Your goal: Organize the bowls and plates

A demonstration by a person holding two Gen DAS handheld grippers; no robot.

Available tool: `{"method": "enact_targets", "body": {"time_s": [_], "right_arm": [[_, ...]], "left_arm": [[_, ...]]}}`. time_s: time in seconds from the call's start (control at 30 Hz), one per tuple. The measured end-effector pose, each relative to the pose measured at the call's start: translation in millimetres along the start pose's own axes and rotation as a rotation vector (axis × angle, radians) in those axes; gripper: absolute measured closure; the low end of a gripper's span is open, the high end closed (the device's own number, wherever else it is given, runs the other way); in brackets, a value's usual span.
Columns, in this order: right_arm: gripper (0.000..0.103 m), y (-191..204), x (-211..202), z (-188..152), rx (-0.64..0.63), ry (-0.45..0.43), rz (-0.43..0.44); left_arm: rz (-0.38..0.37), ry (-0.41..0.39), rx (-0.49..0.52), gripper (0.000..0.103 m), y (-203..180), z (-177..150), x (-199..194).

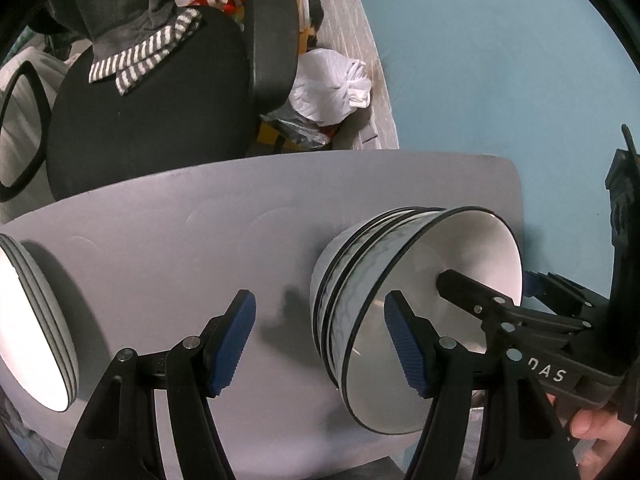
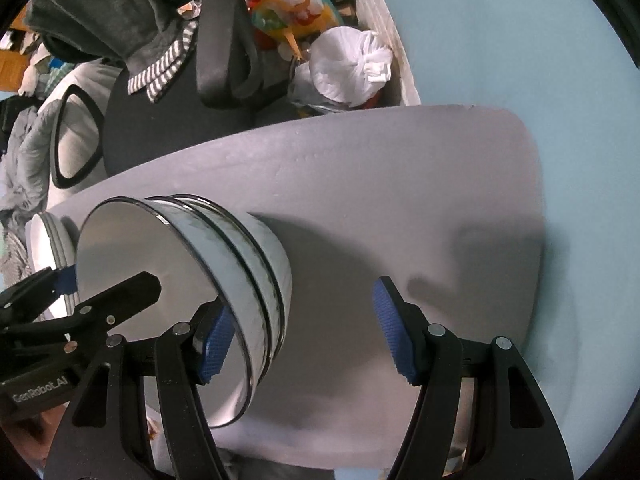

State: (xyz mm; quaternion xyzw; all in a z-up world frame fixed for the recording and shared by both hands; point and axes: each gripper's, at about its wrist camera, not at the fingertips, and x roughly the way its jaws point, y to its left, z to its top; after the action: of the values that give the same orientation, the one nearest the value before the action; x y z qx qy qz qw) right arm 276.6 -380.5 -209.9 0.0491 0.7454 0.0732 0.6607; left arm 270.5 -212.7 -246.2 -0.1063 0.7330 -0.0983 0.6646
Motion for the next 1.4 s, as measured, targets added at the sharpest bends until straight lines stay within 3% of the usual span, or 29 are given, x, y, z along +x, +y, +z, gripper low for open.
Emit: {"method": "enact_targets", "body": {"time_s": [0.13, 0.37, 0.57, 0.63, 0.93, 1.4], "right_arm": [[0.037, -3, 1, 3, 0.011, -0.009, 0.035], [0.038, 0, 3, 4, 0.024, -0.006, 0.066], [0.066, 4, 2, 10, 0.007, 0.026, 0.141], [0.076, 6, 3, 10, 0.009, 0.041, 0.155], [0.078, 9, 4, 7, -0.021, 0.076, 0.134], [0.078, -2, 7, 6, 0.024, 0.083, 0.204]], "left_arm": [[-0.022, 0.022, -0.023, 0.035, 4, 2, 7], [-0.069, 0.039, -0.028, 0.058, 10, 4, 8], [-0.112, 0.057, -0.058, 0.076, 13, 9, 8], [-0.108, 0.061, -0.051, 0.076, 11, 10, 8], [-0.087, 0.075, 0.0, 0.08, 7, 6, 8], [-0.067, 0.068, 0.039, 0.08, 2, 3, 6]]}}
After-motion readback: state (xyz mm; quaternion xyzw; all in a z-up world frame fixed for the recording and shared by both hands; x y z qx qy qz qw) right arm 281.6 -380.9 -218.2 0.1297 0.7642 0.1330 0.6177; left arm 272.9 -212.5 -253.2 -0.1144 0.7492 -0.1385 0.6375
